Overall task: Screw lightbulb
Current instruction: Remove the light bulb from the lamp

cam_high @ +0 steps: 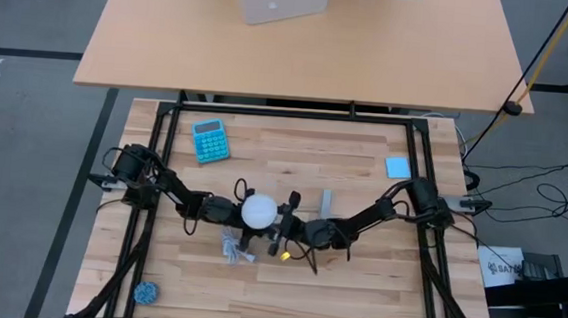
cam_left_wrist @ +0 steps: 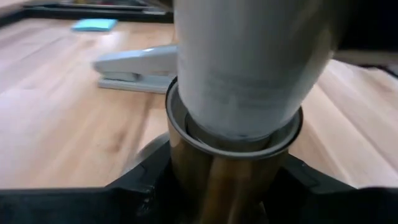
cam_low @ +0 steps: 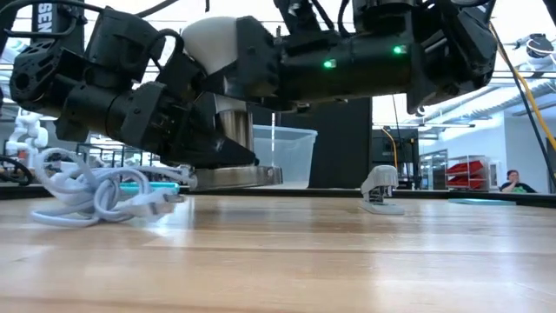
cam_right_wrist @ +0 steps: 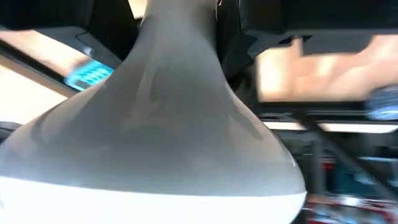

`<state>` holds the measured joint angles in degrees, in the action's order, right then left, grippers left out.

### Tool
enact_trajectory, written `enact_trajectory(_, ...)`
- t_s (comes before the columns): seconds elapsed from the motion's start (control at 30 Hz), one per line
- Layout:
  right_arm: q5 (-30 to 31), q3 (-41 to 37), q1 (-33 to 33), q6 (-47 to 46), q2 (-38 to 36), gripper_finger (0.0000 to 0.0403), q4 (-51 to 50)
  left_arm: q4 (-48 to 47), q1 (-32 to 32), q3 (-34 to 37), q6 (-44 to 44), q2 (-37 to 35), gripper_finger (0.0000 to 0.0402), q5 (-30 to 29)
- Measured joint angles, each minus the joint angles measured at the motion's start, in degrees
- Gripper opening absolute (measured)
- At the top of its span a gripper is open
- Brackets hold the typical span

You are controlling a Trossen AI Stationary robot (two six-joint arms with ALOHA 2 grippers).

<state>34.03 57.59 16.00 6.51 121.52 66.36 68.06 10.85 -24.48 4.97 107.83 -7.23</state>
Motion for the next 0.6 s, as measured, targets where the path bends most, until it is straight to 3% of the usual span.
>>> enact_trajectory(0.2,-11.9,-3.5,-1.8,-2.5,-3.3,0.0168,-1.1,0.5,-0.1,-0.3,-0.9,0.0,0.0176,3.1)
enact_trajectory(0.47,-37.7,-3.5,-7.5,-8.8,-4.5,0.0168,-6.3,-0.3,-0.3,0.0,-1.3,0.1,0.0176,9.6)
enact_trajectory(0.6,-46.6,-3.3,-10.0,-11.7,-4.5,0.0168,-6.6,-0.3,-0.3,-0.1,-1.1,0.1,0.0176,10.8)
